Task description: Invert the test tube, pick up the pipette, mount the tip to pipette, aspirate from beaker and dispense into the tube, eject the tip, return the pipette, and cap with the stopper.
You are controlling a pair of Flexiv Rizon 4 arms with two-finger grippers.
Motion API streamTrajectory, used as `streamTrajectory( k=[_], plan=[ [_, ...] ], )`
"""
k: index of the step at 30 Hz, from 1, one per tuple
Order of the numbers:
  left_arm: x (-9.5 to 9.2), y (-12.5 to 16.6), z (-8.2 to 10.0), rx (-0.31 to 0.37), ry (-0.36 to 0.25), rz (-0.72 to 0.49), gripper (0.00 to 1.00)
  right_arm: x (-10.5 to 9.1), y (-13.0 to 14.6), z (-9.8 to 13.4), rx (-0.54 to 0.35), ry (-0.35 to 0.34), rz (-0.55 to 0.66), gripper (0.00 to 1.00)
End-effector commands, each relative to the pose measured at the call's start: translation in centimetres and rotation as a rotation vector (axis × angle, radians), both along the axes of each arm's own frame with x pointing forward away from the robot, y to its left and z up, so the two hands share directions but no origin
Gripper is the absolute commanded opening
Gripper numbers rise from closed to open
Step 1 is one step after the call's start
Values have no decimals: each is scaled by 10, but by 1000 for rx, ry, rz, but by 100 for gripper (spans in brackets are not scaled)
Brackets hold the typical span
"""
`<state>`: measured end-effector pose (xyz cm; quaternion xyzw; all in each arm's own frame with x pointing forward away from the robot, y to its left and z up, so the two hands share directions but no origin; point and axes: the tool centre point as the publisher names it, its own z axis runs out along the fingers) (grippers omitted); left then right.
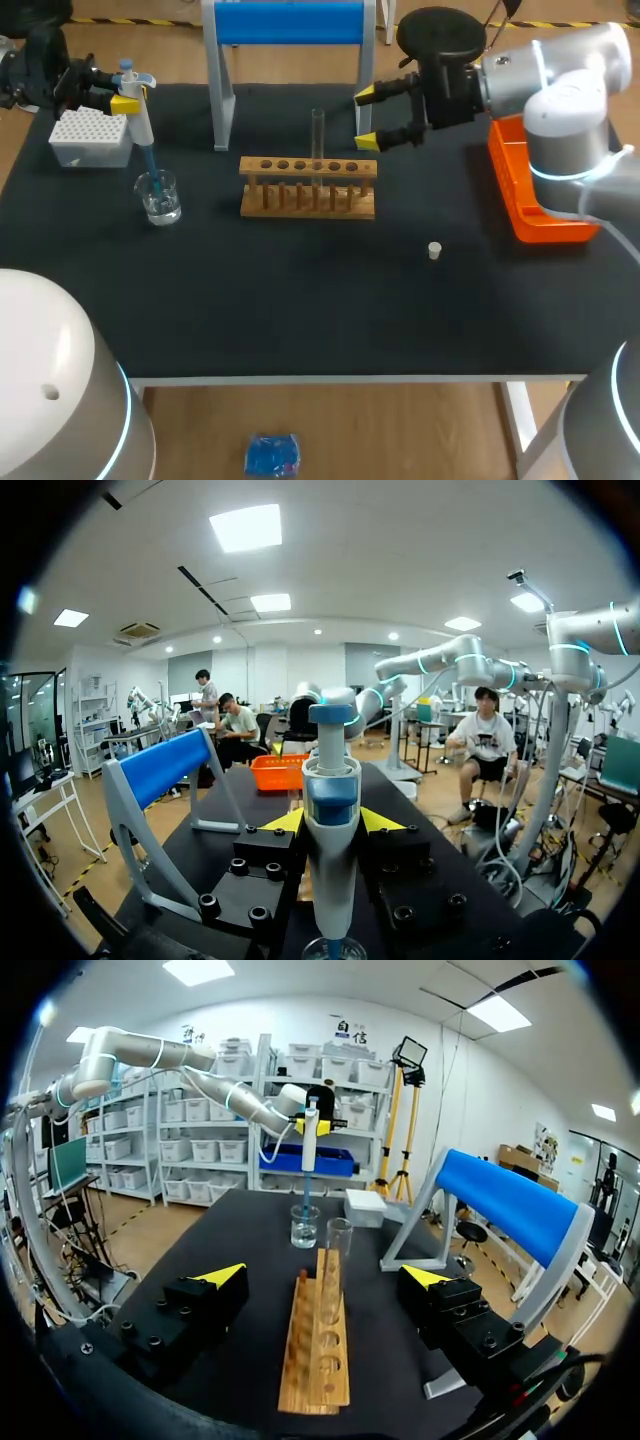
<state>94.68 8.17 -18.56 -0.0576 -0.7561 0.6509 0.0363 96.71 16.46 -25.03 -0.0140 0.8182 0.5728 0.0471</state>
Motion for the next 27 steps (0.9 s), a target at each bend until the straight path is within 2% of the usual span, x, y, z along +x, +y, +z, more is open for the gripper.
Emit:
streamTrajectory(
  k=[1, 27],
  plan=[
    [1, 1, 1, 1, 1, -5, 0, 2, 1, 3, 4, -1, 0, 100],
    [1, 1, 1, 1, 1, -5, 0, 1, 1, 6, 7, -5, -6, 100]
  ],
)
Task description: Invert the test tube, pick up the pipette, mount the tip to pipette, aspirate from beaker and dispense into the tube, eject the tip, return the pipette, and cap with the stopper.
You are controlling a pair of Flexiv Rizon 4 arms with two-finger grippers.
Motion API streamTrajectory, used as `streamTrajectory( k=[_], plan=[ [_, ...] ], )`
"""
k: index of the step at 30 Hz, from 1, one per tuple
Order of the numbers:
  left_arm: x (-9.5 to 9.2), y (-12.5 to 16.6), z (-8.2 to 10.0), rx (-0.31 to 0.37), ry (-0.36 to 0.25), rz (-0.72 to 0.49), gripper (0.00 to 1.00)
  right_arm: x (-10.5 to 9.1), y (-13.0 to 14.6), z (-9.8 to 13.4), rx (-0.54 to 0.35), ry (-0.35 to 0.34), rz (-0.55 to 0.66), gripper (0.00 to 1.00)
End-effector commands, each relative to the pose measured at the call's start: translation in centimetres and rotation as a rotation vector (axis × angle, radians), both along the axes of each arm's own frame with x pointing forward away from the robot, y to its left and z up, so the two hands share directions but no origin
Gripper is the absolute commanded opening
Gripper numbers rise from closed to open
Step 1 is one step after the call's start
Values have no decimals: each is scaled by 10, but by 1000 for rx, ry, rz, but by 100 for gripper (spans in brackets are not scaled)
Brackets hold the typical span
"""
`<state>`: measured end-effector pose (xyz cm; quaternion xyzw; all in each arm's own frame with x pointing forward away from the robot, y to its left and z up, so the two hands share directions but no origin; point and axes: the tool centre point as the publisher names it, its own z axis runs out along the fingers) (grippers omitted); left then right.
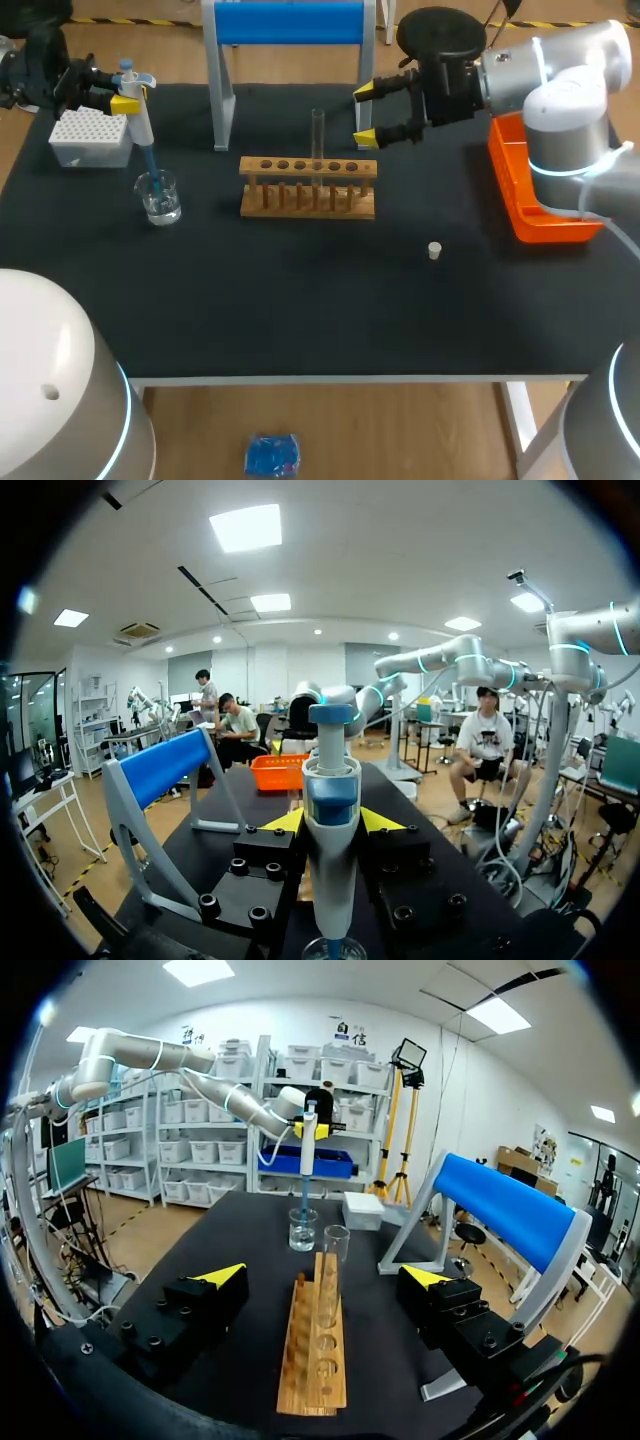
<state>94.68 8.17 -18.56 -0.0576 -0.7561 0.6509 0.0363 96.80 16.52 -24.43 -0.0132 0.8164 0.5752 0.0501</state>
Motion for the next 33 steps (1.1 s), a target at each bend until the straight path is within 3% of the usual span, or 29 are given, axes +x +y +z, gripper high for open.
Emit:
streamTrajectory(
  k=[1, 15, 33],
  plan=[
    [1, 1, 1, 1, 1, -5, 0, 0, 0, 0, 1, -1, -1, 100],
    [1, -2, 10, 15, -15, -11, 0, 0, 0, 0, 1, -1, -1, 100],
    [-6, -8, 56, 62, -38, -6, 0, 0, 0, 0, 1, -1, -1, 100]
  ],
)
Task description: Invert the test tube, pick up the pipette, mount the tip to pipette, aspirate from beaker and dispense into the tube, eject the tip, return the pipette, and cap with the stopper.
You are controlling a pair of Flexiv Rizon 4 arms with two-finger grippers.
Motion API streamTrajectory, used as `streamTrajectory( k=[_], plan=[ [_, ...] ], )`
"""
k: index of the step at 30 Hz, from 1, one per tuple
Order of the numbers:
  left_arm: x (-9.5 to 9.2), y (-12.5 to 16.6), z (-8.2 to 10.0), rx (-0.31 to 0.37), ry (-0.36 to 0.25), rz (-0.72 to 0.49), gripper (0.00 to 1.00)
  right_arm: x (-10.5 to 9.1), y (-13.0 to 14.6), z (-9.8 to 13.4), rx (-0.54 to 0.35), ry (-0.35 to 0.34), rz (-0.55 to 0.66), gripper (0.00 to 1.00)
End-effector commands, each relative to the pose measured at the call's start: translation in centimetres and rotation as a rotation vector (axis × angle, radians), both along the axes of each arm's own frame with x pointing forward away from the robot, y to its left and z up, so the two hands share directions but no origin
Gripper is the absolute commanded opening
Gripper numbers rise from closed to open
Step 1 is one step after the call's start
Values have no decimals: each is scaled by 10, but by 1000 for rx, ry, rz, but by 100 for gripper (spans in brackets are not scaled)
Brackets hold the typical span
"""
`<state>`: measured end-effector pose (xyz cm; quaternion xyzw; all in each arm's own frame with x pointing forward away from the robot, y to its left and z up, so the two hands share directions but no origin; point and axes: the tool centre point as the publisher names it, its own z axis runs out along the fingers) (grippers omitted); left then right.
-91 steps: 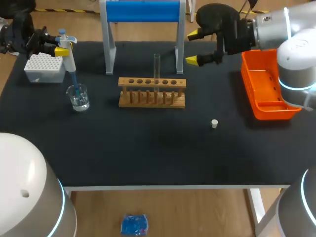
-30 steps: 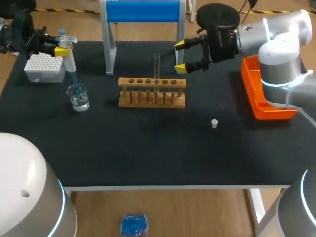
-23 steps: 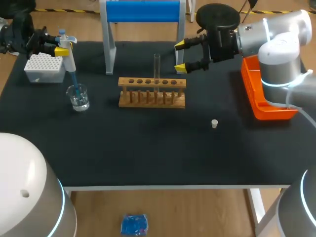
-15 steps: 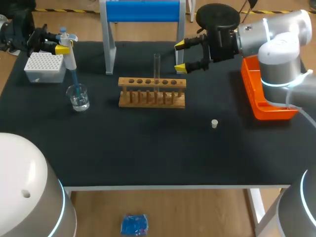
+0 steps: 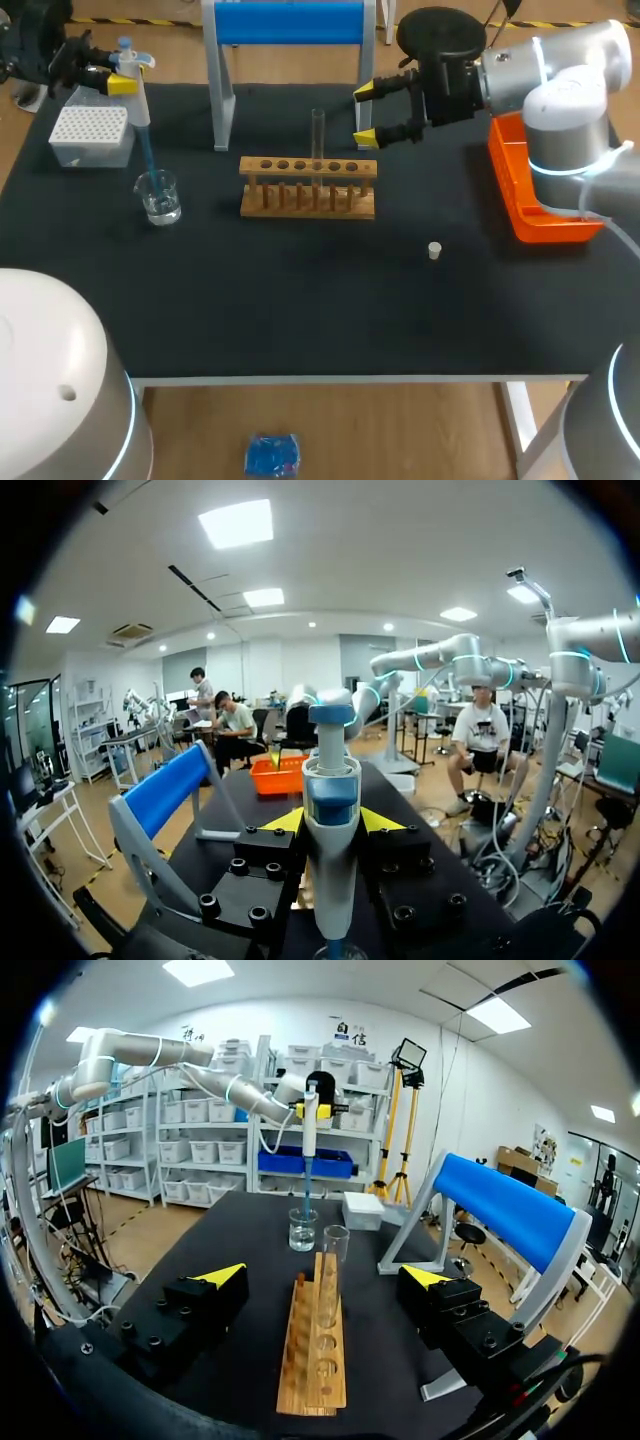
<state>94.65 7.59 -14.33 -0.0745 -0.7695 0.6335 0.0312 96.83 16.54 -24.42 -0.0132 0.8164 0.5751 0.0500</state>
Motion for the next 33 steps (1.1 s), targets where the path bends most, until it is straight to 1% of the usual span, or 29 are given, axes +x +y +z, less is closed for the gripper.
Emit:
streamTrajectory(
  k=[1, 5, 8, 10, 12, 14, 15, 17, 18, 19, 20, 22, 24, 25, 27, 29, 33],
  plan=[
    [-6, -3, 17, 14, -10, 14, 0, 0, 0, -1, 1, -2, -1, 100],
    [-9, -6, 32, 2, -10, 20, 0, 0, 0, -1, 1, -2, -1, 100],
    [-11, -9, 42, 6, -6, 25, 0, 0, 0, -1, 1, -2, -1, 100],
    [-12, -12, 49, 17, 2, 27, 0, 0, 0, -1, 1, -2, -1, 100],
    [-12, -12, 53, 8, 22, 36, 0, 0, 0, -1, 1, -2, -1, 100],
    [-13, -13, 57, 22, 36, 43, 0, 0, 0, -1, 1, -2, -1, 100],
    [-13, -13, 60, 0, 38, 47, 0, 0, 0, -1, 1, -2, -1, 100],
    [-14, -14, 65, 16, 51, 56, 0, 0, 0, -1, 1, -2, -1, 100],
    [-15, -15, 68, 10, 53, 57, 0, 0, 0, -1, 1, -2, -1, 100],
    [-16, -16, 71, -2, 51, 58, 0, 0, 0, -1, 1, -2, -1, 100],
    [-16, -17, 74, 5, 47, 58, 0, 0, 0, -1, 1, -2, -1, 100],
    [-18, -16, 82, -22, 33, 62, 0, 0, 0, -1, 1, -2, -1, 100],
    [-18, -16, 90, -2, 37, 73, 0, 0, 0, -1, 1, -2, -1, 100],
    [-19, -16, 94, -15, 39, 80, 0, 0, 0, -1, 1, -2, -1, 100],
    [-19, -17, 100, -7, 50, 96, 0, 0, 0, -1, 1, -2, -1, 100],
    [-19, -18, 108, -17, 54, 109, 0, 0, 0, -1, 1, -2, -1, 100],
    [-21, -23, 121, -12, 42, 121, 0, 0, 0, -1, 1, -2, -1, 100]
  ],
)
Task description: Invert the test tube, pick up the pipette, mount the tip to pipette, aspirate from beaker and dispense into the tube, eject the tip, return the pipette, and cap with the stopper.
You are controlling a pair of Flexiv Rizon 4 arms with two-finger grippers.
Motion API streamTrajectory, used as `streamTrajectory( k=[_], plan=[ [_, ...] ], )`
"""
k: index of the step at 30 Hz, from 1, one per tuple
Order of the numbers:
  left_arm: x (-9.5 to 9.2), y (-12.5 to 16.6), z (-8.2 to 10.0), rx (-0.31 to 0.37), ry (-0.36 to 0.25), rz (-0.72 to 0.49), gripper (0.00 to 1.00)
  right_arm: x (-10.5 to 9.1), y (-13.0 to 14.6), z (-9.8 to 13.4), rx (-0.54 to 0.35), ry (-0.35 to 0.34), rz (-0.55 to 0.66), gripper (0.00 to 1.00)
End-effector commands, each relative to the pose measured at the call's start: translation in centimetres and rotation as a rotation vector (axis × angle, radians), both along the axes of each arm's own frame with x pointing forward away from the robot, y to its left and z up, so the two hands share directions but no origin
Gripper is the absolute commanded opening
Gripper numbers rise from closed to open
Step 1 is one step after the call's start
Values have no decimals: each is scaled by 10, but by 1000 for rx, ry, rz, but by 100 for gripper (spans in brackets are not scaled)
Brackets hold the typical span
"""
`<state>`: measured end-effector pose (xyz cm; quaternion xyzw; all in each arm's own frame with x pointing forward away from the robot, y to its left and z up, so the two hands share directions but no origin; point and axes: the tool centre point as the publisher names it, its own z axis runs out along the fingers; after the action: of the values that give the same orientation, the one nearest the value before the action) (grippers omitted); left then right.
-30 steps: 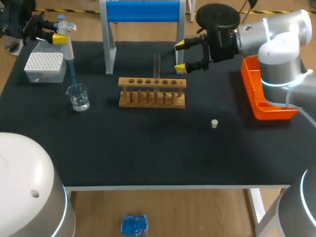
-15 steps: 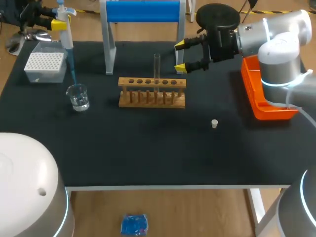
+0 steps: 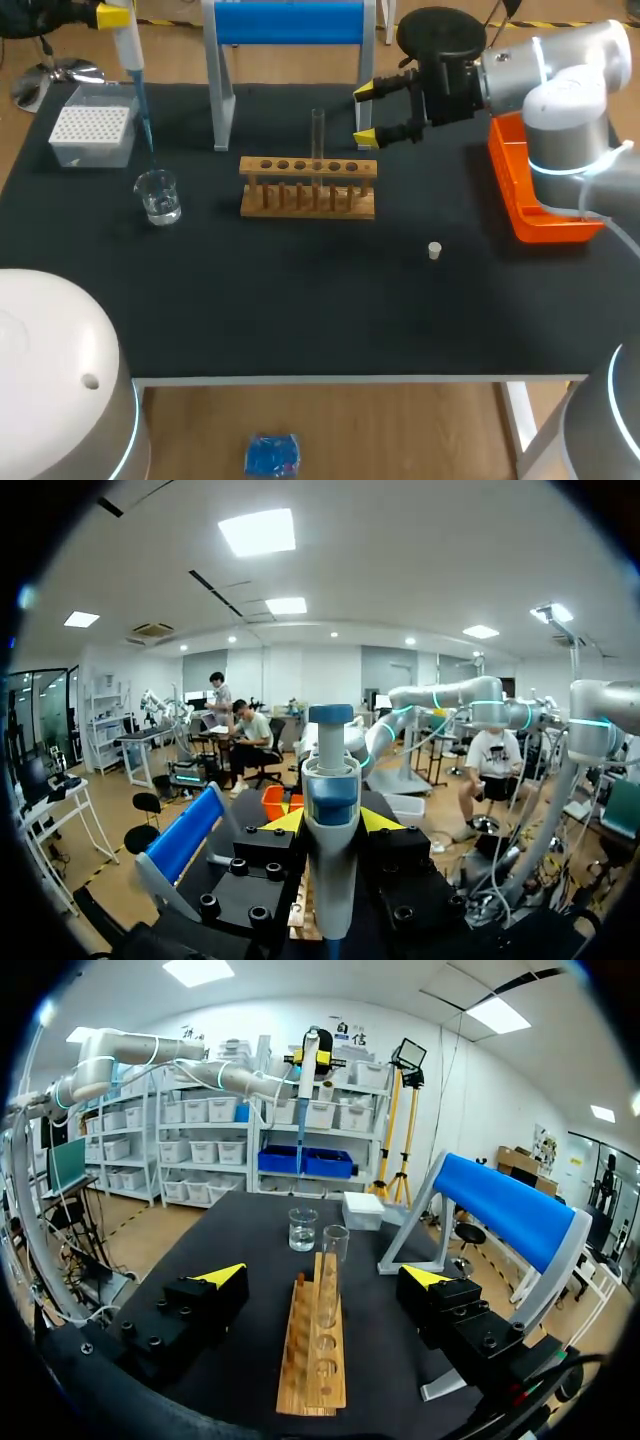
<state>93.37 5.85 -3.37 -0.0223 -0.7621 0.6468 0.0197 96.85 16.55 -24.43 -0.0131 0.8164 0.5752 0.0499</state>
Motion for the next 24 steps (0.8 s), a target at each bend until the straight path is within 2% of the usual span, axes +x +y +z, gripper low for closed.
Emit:
streamTrajectory(
  k=[1, 24],
  plan=[
    [-10, -7, 15, 9, -15, 28, 0, 0, 0, 0, 1, -2, -1, 100],
    [-11, -7, 16, 3, -21, 26, 0, 0, 0, 0, 1, -2, -1, 100]
  ],
)
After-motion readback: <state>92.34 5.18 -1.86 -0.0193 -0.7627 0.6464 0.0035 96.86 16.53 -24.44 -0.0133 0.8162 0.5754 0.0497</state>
